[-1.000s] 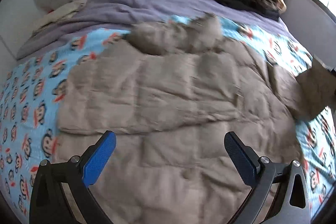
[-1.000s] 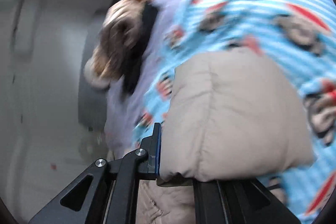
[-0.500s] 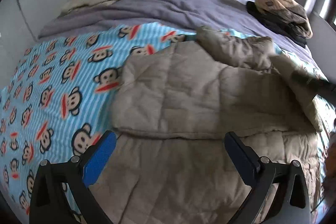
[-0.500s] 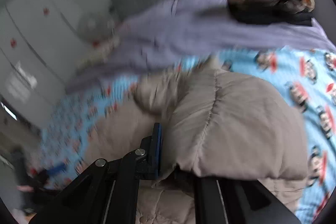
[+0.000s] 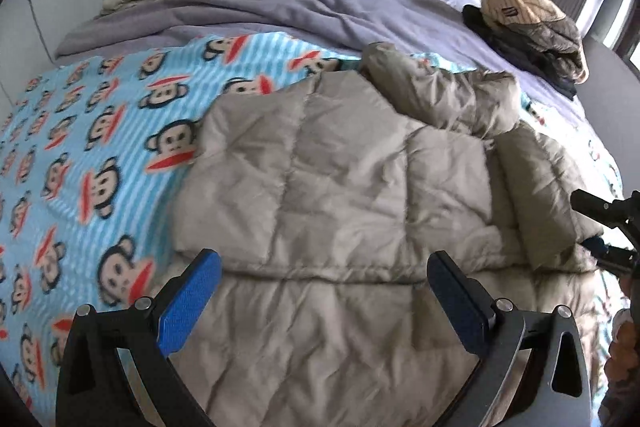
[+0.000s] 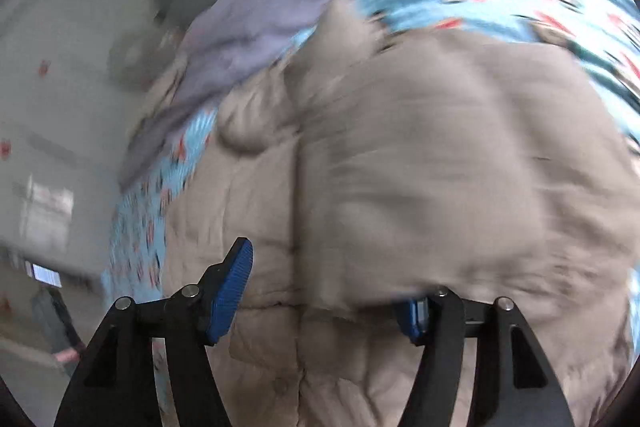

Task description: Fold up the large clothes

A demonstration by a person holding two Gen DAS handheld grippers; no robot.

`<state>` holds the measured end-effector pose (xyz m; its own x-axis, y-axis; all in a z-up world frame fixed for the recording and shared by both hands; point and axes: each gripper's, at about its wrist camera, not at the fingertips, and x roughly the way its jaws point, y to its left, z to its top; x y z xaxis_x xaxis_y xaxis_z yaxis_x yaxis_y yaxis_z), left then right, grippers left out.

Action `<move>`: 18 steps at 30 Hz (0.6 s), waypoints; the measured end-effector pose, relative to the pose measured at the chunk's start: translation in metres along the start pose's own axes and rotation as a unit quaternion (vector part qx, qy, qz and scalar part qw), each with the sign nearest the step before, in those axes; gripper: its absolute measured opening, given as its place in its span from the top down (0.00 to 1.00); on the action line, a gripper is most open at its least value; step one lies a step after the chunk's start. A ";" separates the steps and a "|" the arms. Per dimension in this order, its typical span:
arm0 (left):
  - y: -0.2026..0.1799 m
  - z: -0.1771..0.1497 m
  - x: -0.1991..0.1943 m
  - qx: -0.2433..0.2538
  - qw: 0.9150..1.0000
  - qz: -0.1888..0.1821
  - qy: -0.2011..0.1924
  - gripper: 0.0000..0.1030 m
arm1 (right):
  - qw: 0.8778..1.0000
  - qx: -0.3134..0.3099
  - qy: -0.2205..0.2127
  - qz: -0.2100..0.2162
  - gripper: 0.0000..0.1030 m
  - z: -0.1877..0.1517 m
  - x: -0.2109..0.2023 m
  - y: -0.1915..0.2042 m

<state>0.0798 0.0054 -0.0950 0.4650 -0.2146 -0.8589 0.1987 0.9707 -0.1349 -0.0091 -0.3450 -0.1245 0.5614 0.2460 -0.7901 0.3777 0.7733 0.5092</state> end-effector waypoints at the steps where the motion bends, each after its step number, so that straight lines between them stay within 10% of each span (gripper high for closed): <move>1: -0.001 0.002 0.001 -0.002 1.000 -0.008 0.000 0.06 | 1.000 0.022 -0.008 -0.001 0.34 0.002 -0.005 -0.008; 2: 0.000 0.006 0.004 -0.006 1.000 -0.016 0.000 0.17 | 0.998 0.058 -0.021 -0.002 0.38 0.007 -0.011 -0.024; 4: 0.003 0.011 0.009 -0.016 0.999 -0.026 0.012 0.23 | 0.996 0.079 -0.039 -0.006 0.92 0.015 -0.014 -0.031; 10: 0.030 0.022 0.000 -0.066 0.996 -0.061 -0.005 0.23 | 0.996 -0.072 -0.042 0.018 0.91 0.021 0.008 0.047; 14: 0.046 0.028 -0.004 -0.079 0.994 -0.070 -0.008 0.23 | 0.985 -0.174 0.019 0.008 0.71 -0.002 0.054 0.107; 16: 0.051 0.030 -0.001 -0.086 0.993 -0.085 0.001 0.23 | 0.981 -0.186 0.052 -0.001 0.21 -0.010 0.069 0.119; 18: 0.052 0.031 0.001 -0.090 0.991 -0.101 0.008 0.23 | 0.980 -0.189 0.067 0.009 0.21 -0.021 0.069 0.121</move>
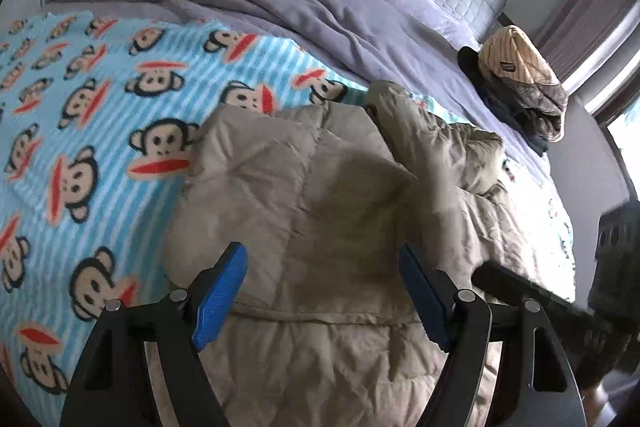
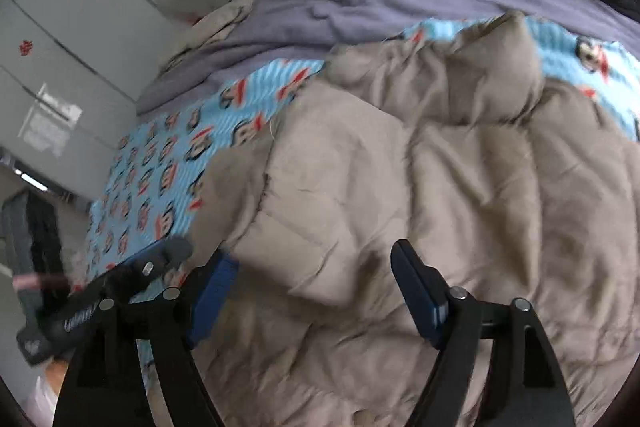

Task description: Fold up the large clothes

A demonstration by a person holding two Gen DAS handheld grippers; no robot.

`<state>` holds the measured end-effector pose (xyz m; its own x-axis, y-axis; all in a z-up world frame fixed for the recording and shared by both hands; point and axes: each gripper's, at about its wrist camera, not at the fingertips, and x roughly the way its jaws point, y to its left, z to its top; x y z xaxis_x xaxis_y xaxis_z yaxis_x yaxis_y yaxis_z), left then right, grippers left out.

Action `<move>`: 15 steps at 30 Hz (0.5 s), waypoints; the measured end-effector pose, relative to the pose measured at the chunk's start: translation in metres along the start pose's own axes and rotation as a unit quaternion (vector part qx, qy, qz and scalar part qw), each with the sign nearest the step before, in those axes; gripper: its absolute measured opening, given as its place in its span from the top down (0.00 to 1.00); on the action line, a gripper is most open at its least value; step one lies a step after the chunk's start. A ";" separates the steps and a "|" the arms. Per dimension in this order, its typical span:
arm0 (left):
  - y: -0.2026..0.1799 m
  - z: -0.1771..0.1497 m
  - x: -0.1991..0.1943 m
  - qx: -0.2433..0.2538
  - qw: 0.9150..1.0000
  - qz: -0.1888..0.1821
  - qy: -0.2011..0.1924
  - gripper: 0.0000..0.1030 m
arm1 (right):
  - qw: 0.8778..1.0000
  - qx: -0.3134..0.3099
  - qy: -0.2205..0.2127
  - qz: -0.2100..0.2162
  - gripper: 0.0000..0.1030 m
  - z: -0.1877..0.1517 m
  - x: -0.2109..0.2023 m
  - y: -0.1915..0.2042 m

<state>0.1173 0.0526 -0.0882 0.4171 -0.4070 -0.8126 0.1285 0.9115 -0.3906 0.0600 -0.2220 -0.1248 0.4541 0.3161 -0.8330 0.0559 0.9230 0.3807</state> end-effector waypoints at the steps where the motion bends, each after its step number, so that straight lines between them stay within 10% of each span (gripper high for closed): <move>1: -0.001 0.000 0.002 -0.002 1.000 -0.012 0.006 0.23 | 1.000 -0.002 0.001 0.001 0.21 -0.004 -0.002 0.000; 7: -0.023 -0.006 0.040 0.010 0.995 -0.073 0.062 0.23 | 0.995 0.101 0.000 -0.013 0.21 -0.041 -0.056 -0.079; 13: -0.055 -0.007 0.084 0.019 0.992 -0.080 0.092 0.23 | 0.959 0.281 -0.025 -0.021 0.21 -0.084 -0.101 -0.197; 15: -0.064 -0.005 0.087 0.024 0.993 -0.081 0.085 0.62 | 0.948 0.315 -0.051 -0.012 0.21 -0.089 -0.112 -0.221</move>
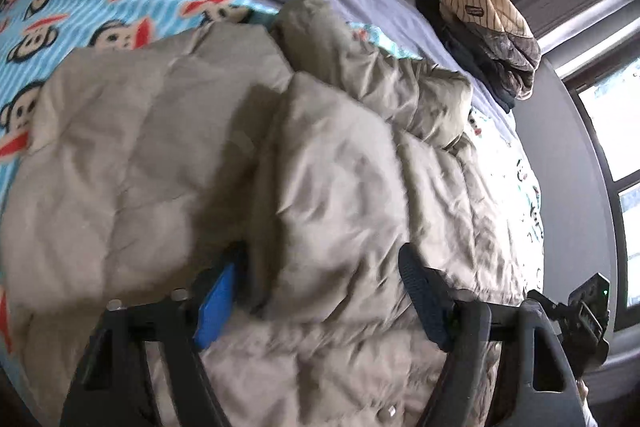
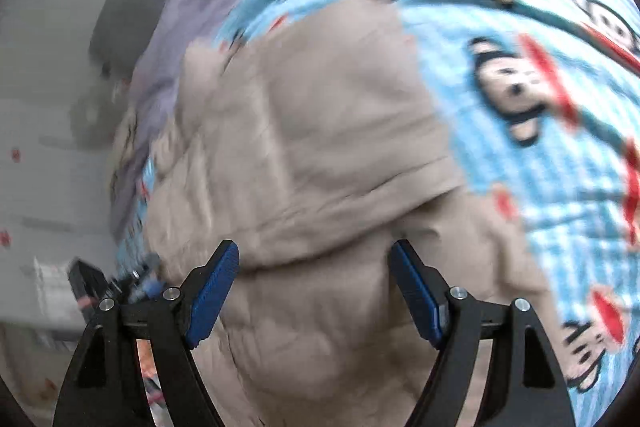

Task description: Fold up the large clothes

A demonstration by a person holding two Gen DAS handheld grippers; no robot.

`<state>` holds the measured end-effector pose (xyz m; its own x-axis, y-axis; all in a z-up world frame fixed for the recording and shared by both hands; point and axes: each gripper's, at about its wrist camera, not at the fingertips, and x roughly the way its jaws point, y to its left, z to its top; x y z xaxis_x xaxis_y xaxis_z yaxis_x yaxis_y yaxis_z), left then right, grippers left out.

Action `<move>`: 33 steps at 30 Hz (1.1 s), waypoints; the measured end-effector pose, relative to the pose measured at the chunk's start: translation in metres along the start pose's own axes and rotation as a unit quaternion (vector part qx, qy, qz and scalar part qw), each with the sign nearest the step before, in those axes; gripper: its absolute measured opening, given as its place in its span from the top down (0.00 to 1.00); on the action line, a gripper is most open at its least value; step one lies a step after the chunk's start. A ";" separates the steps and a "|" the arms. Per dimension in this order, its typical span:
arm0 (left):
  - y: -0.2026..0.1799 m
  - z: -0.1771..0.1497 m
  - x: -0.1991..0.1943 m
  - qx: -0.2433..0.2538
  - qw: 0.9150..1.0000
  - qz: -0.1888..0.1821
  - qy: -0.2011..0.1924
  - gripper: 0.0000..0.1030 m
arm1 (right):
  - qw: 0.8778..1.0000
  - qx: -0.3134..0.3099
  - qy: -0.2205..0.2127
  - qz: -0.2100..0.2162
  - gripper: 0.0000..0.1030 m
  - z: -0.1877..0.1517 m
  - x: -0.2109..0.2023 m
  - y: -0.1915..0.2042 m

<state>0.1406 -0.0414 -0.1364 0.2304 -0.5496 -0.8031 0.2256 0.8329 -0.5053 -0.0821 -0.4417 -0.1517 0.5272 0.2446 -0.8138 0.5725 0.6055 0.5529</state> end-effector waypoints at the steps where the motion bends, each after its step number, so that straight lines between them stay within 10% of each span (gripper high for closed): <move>1: -0.004 0.001 0.002 0.004 1.000 0.004 0.006 0.86 | 1.000 0.016 -0.011 0.006 0.22 0.006 -0.003 -0.008; 2: -0.003 0.001 0.001 0.003 1.000 0.005 0.009 0.86 | 0.999 0.029 -0.022 0.010 0.27 0.011 -0.005 -0.013; 4: -0.001 -0.004 -0.007 0.011 1.000 0.012 -0.005 0.86 | 0.998 0.049 -0.033 0.012 0.96 0.026 -0.003 -0.021; 11: 0.030 -0.025 -0.014 0.020 0.998 0.059 0.007 0.85 | 0.997 -0.069 -0.013 -0.026 0.96 0.034 0.045 0.024; 17: 0.033 -0.013 -0.058 0.040 0.986 0.155 -0.036 0.85 | 0.999 -0.040 -0.015 -0.024 0.96 0.022 0.045 0.010; 20: 0.027 -0.002 -0.080 0.038 0.988 0.136 -0.061 0.85 | 0.999 -0.044 -0.016 -0.027 0.96 0.018 0.037 0.013; 26: -0.015 0.002 -0.019 0.088 0.983 0.158 -0.027 0.85 | 0.998 -0.060 -0.004 -0.037 0.90 0.016 0.038 0.022; 29: -0.003 -0.007 0.016 0.070 0.982 0.174 0.001 0.85 | 0.990 -0.133 0.020 -0.051 0.73 0.008 0.028 0.046; 31: 0.000 -0.009 0.019 0.071 0.983 0.167 -0.010 0.85 | 0.981 -0.191 0.011 -0.031 0.35 0.001 0.006 0.063; 33: 0.000 -0.009 0.019 0.076 0.983 0.167 -0.011 0.85 | 0.976 -0.215 -0.040 -0.011 0.30 0.005 -0.023 0.068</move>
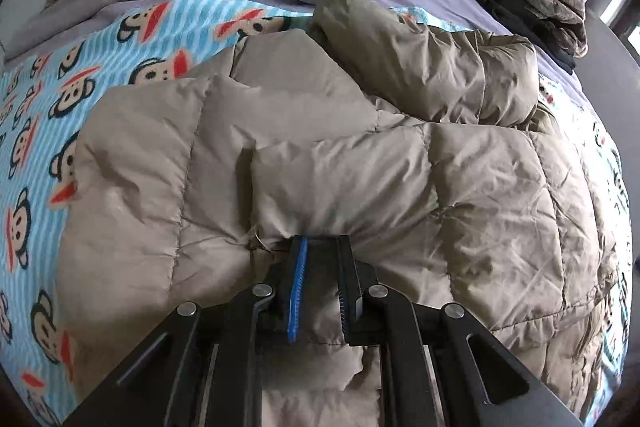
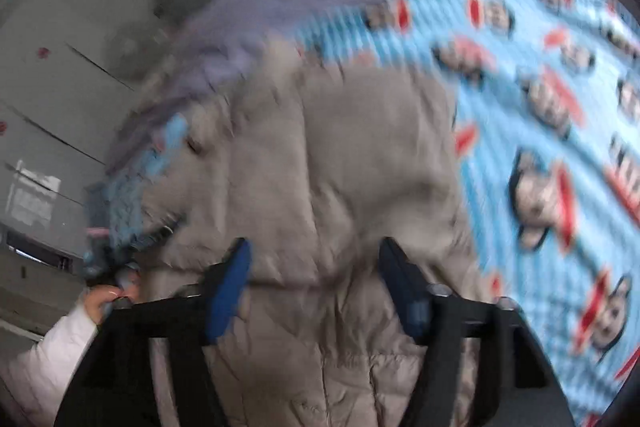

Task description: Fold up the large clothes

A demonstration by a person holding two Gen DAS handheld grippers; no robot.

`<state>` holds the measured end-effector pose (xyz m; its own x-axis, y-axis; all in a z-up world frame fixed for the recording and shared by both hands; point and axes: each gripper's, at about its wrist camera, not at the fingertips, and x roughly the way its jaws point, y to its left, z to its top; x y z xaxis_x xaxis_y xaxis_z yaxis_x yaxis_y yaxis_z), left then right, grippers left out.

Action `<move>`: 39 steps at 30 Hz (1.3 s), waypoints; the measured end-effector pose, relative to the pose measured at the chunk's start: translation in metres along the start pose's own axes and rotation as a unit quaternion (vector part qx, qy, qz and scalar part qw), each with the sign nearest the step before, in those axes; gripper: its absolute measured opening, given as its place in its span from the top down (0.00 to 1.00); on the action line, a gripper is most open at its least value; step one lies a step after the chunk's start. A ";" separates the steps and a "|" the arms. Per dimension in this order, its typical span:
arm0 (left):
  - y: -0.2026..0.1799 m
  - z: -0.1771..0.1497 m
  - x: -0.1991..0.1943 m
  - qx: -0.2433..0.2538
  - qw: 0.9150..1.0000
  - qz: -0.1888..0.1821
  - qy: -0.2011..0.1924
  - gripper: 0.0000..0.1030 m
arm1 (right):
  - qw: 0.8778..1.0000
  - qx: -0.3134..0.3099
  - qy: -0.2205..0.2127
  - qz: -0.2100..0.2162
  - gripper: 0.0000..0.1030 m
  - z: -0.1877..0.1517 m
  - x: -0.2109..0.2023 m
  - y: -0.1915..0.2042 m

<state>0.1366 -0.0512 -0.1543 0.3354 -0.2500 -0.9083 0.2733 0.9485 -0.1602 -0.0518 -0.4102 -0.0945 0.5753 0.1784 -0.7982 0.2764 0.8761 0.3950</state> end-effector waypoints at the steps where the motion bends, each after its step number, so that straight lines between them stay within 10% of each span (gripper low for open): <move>1: -0.001 0.001 0.001 0.002 1.000 0.001 0.001 0.85 | 1.000 0.005 -0.015 -0.007 0.30 0.005 -0.006 -0.005; 4: -0.002 0.001 0.002 0.005 1.000 0.002 0.004 0.85 | 0.992 0.123 -0.040 -0.012 0.30 0.031 0.002 -0.057; 7: 0.000 0.001 0.004 0.002 1.000 -0.001 0.000 0.85 | 0.950 0.306 -0.001 0.059 0.34 0.039 0.050 -0.129; 8: 0.002 0.000 0.005 0.002 1.000 -0.001 -0.001 0.85 | 0.935 0.341 0.014 0.091 0.43 0.037 0.065 -0.140; 9: 0.002 0.000 0.007 0.002 1.000 0.000 -0.001 0.85 | 0.929 0.351 0.020 0.117 0.78 0.038 0.074 -0.142; 14: 0.006 -0.003 0.012 0.000 1.000 -0.020 0.000 0.85 | 0.981 0.192 0.032 -0.014 0.82 0.056 0.092 -0.114; 21: 0.005 -0.004 0.012 0.000 1.000 -0.017 0.001 0.85 | 0.978 0.189 -0.008 -0.083 0.76 0.051 0.059 -0.108; 28: 0.004 -0.002 0.010 0.007 1.000 -0.009 -0.001 0.85 | 0.995 0.088 0.030 -0.032 0.76 0.014 0.032 -0.062; 31: 0.004 0.000 0.009 0.006 1.000 -0.015 0.001 0.85 | 0.993 0.084 0.054 -0.065 0.99 0.002 0.057 -0.073; 39: 0.022 0.004 -0.020 0.024 0.999 0.039 -0.007 0.85 | 0.991 0.113 0.030 -0.059 0.99 -0.005 0.037 -0.086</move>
<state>0.1390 -0.0260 -0.1379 0.3690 -0.1783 -0.9122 0.2889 0.9548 -0.0698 -0.0576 -0.4765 -0.1604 0.4838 0.1129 -0.8679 0.5089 0.7705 0.3839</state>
